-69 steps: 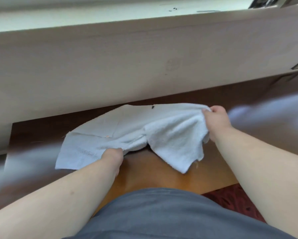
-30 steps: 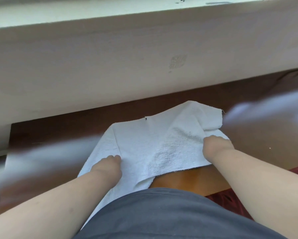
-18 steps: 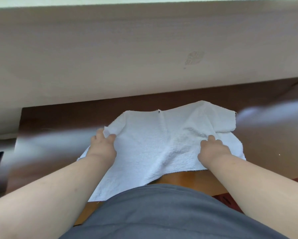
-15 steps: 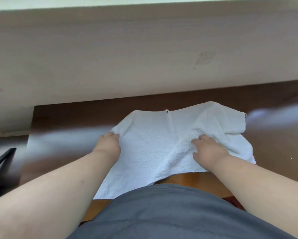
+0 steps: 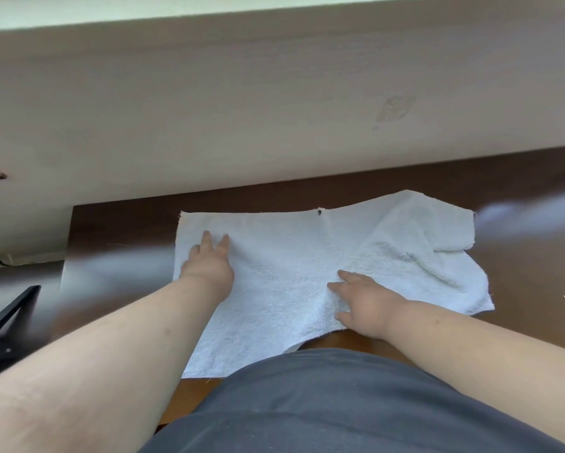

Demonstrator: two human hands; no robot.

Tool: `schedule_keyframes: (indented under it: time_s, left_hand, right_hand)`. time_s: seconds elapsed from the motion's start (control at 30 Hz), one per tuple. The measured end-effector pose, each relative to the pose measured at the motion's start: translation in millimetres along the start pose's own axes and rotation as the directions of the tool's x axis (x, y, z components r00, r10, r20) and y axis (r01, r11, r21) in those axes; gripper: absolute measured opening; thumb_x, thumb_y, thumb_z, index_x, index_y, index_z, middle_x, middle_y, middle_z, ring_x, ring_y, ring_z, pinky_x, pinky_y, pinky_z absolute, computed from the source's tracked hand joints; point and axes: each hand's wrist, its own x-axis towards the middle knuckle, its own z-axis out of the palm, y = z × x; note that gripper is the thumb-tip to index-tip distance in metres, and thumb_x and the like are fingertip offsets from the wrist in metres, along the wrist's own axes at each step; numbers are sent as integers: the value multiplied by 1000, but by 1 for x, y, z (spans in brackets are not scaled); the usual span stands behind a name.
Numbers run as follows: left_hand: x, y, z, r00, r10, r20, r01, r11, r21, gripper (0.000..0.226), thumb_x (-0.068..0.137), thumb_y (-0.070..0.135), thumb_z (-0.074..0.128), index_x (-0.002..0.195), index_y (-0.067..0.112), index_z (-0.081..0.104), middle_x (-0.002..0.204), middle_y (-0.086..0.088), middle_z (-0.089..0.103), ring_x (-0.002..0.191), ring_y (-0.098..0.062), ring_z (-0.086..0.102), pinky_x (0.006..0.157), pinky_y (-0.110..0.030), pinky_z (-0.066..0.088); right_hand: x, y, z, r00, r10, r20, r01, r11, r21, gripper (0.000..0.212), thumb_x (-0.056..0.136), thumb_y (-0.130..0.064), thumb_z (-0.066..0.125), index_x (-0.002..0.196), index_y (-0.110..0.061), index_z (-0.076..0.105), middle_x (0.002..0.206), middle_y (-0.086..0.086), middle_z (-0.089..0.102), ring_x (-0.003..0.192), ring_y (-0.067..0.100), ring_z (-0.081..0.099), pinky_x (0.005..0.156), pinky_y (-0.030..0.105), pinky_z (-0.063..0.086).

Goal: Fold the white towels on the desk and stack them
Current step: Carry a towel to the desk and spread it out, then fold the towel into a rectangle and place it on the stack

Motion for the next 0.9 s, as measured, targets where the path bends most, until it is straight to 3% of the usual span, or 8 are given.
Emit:
schedule_keyframes:
  time_s: [0.13,0.3,0.4,0.47,0.57,0.77,0.9]
  left_hand:
    - [-12,26,12,987,152,45,-156,984,84,67,101,22,37,157,40,5,166,-2,-3,150,-29,7,114,-45,30]
    - [-10,80,5,983,178,39,-181,981,77,64,101,27,38,158,33,10,165,-4,11,148,-31,17,115,-45,31]
    - [-12,130,-2,958,286,1,-285,954,88,62,102,27,38,158,28,14,164,-3,16,146,-29,21,114,-43,31]
    - [-18,167,-4,936,351,4,-350,933,77,61,102,25,37,158,27,15,165,-2,15,148,-27,19,117,-42,28]
    - [-26,230,-5,884,468,-14,-463,878,123,59,103,23,35,158,25,16,165,-1,15,149,-24,15,118,-39,23]
    - [-24,387,2,719,693,39,-671,679,298,58,102,15,34,157,26,19,164,1,19,150,-22,17,118,-37,21]
    - [-17,462,17,776,593,214,-629,703,332,58,105,41,29,158,27,13,162,1,27,148,-25,22,113,-42,27]
  right_hand:
    - [-9,19,-2,967,185,-175,-167,980,111,68,101,-40,49,161,-30,18,170,-1,-1,156,23,0,123,42,21]
    - [-30,80,-8,872,391,-296,-309,906,288,71,99,-38,50,160,-27,15,168,2,6,153,25,10,119,44,30]
    - [-46,127,0,834,468,-293,-353,860,370,77,99,-42,49,161,-24,7,169,4,7,154,25,10,118,45,28]
    - [-56,158,7,847,493,-199,-395,835,383,83,100,-47,49,162,-23,0,169,3,6,155,26,8,121,46,25]
    - [-70,196,15,903,427,-45,-394,865,311,87,99,-53,49,162,-24,-4,170,-1,0,155,30,9,122,47,24]
    - [-83,236,19,984,173,-40,-161,966,202,89,98,-48,51,161,-28,-8,170,1,-6,152,31,19,119,45,32]
    - [-92,265,16,1000,3,31,-4,1000,28,94,98,-45,53,159,-27,-17,170,6,-2,151,32,23,116,45,33]
